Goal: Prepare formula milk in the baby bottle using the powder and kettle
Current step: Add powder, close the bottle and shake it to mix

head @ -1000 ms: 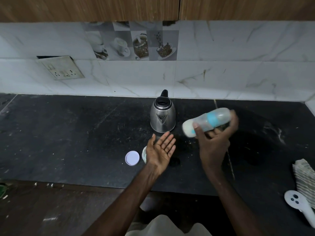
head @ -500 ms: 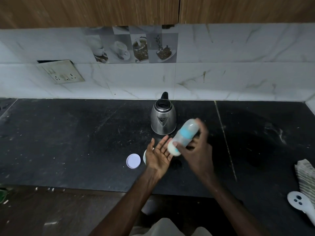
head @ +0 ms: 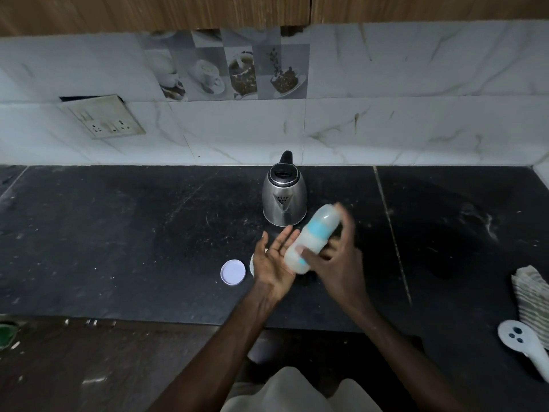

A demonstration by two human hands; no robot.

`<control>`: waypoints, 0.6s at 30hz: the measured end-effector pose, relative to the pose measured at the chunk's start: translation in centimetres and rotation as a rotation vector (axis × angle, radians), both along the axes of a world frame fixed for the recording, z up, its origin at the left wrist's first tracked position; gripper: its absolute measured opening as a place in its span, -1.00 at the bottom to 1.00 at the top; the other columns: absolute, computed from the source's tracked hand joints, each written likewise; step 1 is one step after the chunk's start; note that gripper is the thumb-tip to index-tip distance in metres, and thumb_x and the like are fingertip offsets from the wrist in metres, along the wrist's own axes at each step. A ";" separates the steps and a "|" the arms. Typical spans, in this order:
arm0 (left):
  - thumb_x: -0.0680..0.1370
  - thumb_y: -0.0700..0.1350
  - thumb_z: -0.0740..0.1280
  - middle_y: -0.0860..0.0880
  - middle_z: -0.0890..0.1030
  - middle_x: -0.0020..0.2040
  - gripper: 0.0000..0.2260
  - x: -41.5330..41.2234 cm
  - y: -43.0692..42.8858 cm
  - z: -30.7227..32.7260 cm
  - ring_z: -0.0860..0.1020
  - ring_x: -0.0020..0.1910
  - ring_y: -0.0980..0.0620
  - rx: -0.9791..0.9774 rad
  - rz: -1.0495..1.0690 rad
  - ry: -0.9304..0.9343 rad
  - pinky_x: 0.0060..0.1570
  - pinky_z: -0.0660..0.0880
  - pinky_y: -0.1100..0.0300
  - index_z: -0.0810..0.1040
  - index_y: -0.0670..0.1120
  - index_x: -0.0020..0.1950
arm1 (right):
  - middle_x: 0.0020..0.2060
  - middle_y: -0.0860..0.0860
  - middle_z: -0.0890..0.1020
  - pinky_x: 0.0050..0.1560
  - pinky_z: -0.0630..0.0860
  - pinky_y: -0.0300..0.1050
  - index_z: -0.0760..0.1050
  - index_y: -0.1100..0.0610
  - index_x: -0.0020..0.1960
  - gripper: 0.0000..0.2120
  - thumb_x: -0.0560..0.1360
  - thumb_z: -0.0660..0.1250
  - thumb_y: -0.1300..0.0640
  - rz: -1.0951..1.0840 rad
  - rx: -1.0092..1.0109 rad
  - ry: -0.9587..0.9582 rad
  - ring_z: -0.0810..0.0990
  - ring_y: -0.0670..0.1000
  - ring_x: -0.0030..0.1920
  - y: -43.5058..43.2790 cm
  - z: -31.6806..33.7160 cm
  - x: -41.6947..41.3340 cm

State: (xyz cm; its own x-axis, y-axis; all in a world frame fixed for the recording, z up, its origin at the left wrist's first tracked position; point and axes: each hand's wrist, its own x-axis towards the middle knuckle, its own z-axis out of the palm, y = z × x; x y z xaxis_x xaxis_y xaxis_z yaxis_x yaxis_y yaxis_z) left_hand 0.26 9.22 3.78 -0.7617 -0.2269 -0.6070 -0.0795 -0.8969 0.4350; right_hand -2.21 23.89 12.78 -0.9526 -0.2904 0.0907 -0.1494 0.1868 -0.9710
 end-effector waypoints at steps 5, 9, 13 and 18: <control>0.65 0.23 0.18 -0.19 0.59 0.42 -0.43 -0.3 0.3 0.3 0.52 0.46 -0.16 -0.061 -0.028 0.019 0.57 0.32 -0.05 0.57 -0.17 0.44 | 0.38 -0.08 0.54 0.12 0.67 -0.14 0.06 -0.16 0.63 0.02 0.42 0.62 0.19 -0.245 -0.180 0.014 0.68 -0.15 0.19 0.3 0.5 -1.0; 0.63 0.23 0.23 -0.27 0.54 0.46 -0.39 -0.2 0.9 -0.1 0.43 0.51 -0.29 0.010 -0.036 0.018 0.58 0.25 -0.22 0.51 -0.21 0.48 | 0.26 -0.18 0.60 0.07 0.70 -0.07 0.07 -0.29 0.60 0.06 0.37 0.66 0.16 0.040 0.078 -0.004 0.71 -0.19 0.06 0.2 -0.3 0.6; 0.65 0.26 0.17 -0.19 0.61 0.40 -0.40 -0.6 1.2 0.1 0.50 0.47 -0.16 -0.049 -0.049 0.033 0.48 0.41 -0.03 0.55 -0.16 0.46 | 0.36 -0.11 0.53 0.13 0.68 -0.10 0.05 -0.15 0.64 0.01 0.43 0.62 0.19 -0.250 -0.137 0.025 0.68 -0.16 0.19 0.4 0.1 -1.3; 0.62 0.29 0.22 -0.26 0.57 0.43 -0.35 -0.9 1.9 0.0 0.49 0.47 -0.26 0.000 -0.047 0.025 0.38 0.48 -0.13 0.53 -0.20 0.46 | 0.30 -0.20 0.55 0.10 0.68 -0.14 0.10 -0.26 0.61 0.05 0.37 0.66 0.19 -0.031 0.064 -0.002 0.69 -0.24 0.09 0.6 -0.7 0.1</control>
